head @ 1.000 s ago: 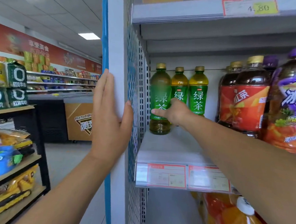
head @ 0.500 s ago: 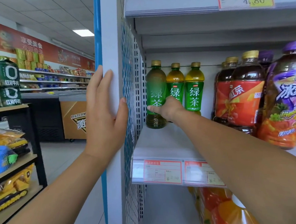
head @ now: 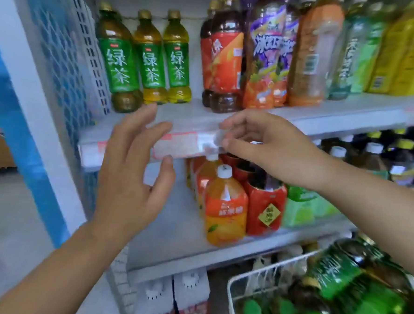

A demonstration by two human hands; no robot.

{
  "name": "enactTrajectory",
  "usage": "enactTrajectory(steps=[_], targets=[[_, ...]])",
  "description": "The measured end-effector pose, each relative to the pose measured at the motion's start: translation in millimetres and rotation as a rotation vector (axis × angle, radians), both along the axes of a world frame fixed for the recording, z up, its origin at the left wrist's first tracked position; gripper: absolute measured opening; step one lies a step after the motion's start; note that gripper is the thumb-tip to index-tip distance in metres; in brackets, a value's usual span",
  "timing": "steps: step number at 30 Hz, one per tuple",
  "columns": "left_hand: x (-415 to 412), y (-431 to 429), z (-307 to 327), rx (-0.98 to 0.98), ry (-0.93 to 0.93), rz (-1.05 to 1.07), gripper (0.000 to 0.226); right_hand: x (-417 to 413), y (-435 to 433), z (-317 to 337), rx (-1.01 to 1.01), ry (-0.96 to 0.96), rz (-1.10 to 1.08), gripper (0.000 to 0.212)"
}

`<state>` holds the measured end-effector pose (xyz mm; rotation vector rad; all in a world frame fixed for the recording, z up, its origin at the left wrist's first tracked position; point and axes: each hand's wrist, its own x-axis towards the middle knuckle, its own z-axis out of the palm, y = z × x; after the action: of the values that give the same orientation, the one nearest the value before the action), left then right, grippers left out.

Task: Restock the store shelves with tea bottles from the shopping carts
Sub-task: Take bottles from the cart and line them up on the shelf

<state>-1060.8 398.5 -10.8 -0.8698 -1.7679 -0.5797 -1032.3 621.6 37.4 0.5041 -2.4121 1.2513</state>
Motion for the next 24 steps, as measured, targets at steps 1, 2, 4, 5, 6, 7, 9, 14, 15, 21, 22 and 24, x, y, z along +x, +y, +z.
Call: enactTrajectory(steps=[1, 2, 4, 5, 6, 7, 9, 14, 15, 21, 22, 24], targets=[[8.7, 17.6, -17.7, -0.024, -0.069, -0.085, 0.036, 12.0, 18.3, -16.0, 0.039, -0.07, -0.039, 0.02], [16.3, 35.9, -35.1, -0.049, -0.15, -0.168, 0.035, 22.3, 37.3, -32.7, 0.079, -0.13, -0.088, 0.019], [29.4, 71.7, -68.3, -0.107, -0.327, -0.303, 0.035, 42.1, 76.0, -65.1, 0.148, -0.231, -0.188, 0.019], [34.4, 88.1, -83.1, -0.143, -0.414, -0.356, 0.036, 52.3, 96.2, -80.4, 0.184, -0.284, -0.233, 0.019], [38.5, 103.7, -96.2, -0.183, -0.497, -0.402, 0.036, 63.2, 114.7, -93.1, 0.229, -0.338, -0.272, 0.021], [42.1, 118.4, -107.0, -0.222, -0.577, -0.439, 0.037, 74.7, 132.2, -104.0, 0.283, -0.39, -0.301, 0.024], [47.9, 143.2, -126.2, -0.295, -0.719, -0.494, 0.038, 98.9, 159.8, -121.4, 0.381, -0.479, -0.339, 0.029], [57.9, 179.3, -159.2, -0.513, -1.055, -0.371, 0.042, 131.5, 200.5, -157.3, 0.482, -0.564, -0.464, 0.037], [59.4, 181.9, -163.7, -0.56, -1.069, -0.307, 0.046, 132.3, 206.0, -162.7, 0.49, -0.571, -0.482, 0.041], [72.1, 181.6, -172.2, -0.74, -1.214, -0.145, 0.07, 128.8, 217.3, -174.7, 0.622, -0.626, -0.488, 0.055], [74.1, 181.8, -172.0, -0.737, -1.24, -0.143, 0.076, 129.7, 217.0, -173.8, 0.632, -0.635, -0.49, 0.054], [79.3, 184.2, -171.8, -0.727, -1.283, -0.125, 0.091, 134.1, 216.1, -170.7, 0.644, -0.673, -0.501, 0.051]])
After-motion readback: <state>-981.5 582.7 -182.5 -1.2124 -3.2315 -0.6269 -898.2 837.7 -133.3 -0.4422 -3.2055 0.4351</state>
